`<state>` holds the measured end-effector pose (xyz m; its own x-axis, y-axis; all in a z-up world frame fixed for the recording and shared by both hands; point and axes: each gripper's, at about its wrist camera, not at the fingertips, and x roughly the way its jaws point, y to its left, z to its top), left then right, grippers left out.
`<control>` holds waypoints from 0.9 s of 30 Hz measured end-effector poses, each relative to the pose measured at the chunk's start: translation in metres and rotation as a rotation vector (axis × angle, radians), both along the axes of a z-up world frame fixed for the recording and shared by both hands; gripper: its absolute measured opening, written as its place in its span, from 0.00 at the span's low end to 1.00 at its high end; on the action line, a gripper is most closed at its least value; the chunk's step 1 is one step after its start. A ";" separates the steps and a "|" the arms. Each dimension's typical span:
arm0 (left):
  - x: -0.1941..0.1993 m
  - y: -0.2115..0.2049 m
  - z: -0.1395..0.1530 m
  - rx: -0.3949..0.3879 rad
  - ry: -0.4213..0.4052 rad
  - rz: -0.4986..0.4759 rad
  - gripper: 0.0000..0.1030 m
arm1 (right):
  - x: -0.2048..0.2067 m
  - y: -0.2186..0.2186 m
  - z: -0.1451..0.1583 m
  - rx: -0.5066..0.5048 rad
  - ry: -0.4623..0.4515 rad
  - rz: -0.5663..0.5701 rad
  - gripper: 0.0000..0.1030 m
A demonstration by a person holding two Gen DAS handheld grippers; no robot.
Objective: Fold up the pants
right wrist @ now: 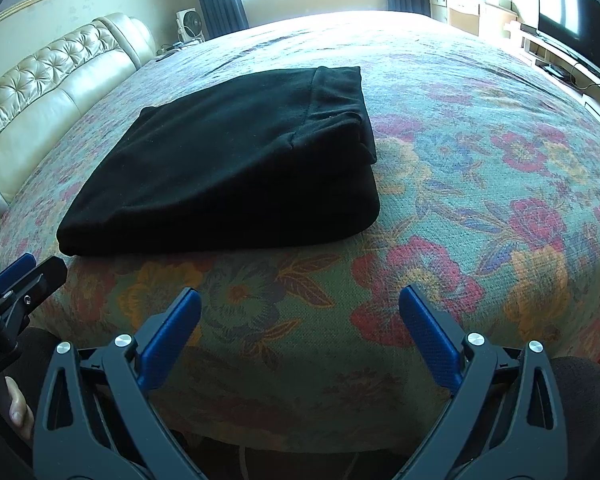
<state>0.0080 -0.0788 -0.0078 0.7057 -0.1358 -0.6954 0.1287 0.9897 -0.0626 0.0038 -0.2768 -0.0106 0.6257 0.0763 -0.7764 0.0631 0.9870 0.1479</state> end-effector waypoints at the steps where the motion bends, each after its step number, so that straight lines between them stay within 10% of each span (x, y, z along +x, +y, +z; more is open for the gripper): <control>1: -0.001 0.000 0.000 0.008 -0.003 0.008 0.89 | 0.000 0.000 0.000 0.000 -0.001 0.000 0.97; 27: -0.005 -0.005 0.007 0.038 -0.053 0.004 0.89 | 0.001 -0.006 -0.001 0.015 0.010 0.000 0.97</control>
<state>0.0026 -0.0841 -0.0005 0.7424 -0.1072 -0.6614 0.1268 0.9918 -0.0184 0.0049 -0.2824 -0.0113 0.6176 0.0880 -0.7816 0.0643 0.9847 0.1617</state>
